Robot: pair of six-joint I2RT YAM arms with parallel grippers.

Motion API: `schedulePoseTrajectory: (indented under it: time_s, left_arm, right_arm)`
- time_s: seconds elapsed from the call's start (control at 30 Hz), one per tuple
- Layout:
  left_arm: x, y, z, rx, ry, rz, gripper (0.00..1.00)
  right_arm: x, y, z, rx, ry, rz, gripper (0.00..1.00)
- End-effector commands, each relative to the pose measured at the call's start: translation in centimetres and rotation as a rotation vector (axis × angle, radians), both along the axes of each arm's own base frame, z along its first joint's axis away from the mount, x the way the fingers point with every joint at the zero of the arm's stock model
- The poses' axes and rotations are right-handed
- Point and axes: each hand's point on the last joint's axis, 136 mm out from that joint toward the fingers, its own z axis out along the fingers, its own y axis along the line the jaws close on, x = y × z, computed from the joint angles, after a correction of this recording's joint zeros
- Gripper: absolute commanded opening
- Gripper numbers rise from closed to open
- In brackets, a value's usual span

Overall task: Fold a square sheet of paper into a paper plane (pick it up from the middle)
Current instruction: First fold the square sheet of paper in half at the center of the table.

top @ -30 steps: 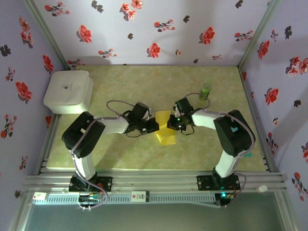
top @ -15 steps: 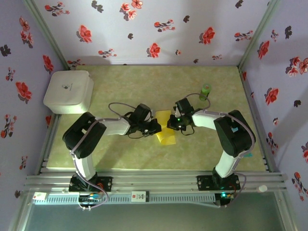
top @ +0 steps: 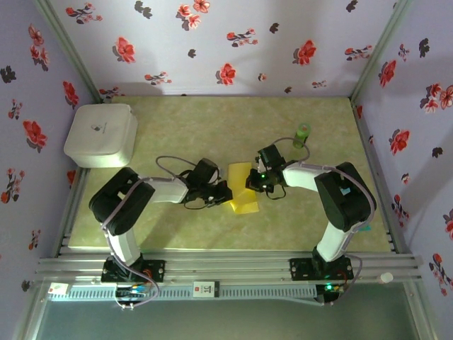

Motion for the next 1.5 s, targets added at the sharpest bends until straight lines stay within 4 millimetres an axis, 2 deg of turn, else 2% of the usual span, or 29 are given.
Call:
schedulePoseTrajectory:
  time_s: [0.0,0.1,0.3,0.4,0.53,0.6,0.77,1.0,1.07,1.13,1.3,1.47]
  left_arm:
    - [0.5,-1.1,2.9,-0.057,-0.037,0.002,0.00]
    - [0.4,-1.9,3.0,-0.082,-0.035,-0.006,0.00]
    - [-0.7,-2.6,1.3,-0.076,0.008,-0.026,0.00]
    - [-1.4,-1.9,-0.4,-0.030,0.024,-0.035,0.00]
    - [-3.2,0.1,-3.7,0.072,0.061,-0.059,0.00]
    - [-3.9,0.7,-4.4,0.087,0.075,-0.058,0.00]
    - [-3.7,0.9,-3.2,0.084,0.023,-0.073,0.00]
    - [-2.1,-2.1,2.2,-0.071,-0.052,-0.076,0.00]
    - [-2.0,-2.9,3.2,-0.114,-0.067,-0.088,0.00]
    - [-2.1,-3.1,2.9,-0.113,-0.059,-0.095,0.00]
    - [-3.3,-2.6,0.6,-0.096,0.008,-0.094,0.00]
    - [-5.1,-1.1,-2.0,-0.017,0.055,-0.123,0.00]
  right_arm:
    - [-4.2,-3.7,-4.2,-0.175,0.173,-0.038,0.00]
    - [-4.1,-3.6,-4.2,-0.167,0.174,-0.039,0.00]
    - [-4.0,-3.5,-4.1,-0.164,0.172,-0.042,0.00]
    - [-4.1,-3.6,-4.2,-0.168,0.176,-0.044,0.00]
    - [-4.3,-3.6,-4.4,-0.170,0.180,-0.041,0.00]
    - [-4.3,-3.7,-4.4,-0.172,0.179,-0.037,0.00]
    - [-4.3,-3.7,-4.5,-0.179,0.179,-0.037,0.00]
    - [-4.2,-3.7,-4.6,-0.178,0.182,-0.039,0.00]
    - [-4.2,-3.7,-4.5,-0.179,0.183,-0.040,0.00]
    - [-4.2,-3.7,-4.5,-0.178,0.182,-0.040,0.00]
    - [-4.4,-3.9,-4.5,-0.184,0.183,-0.040,0.00]
    - [-4.6,-4.0,-4.7,-0.191,0.186,-0.039,0.00]
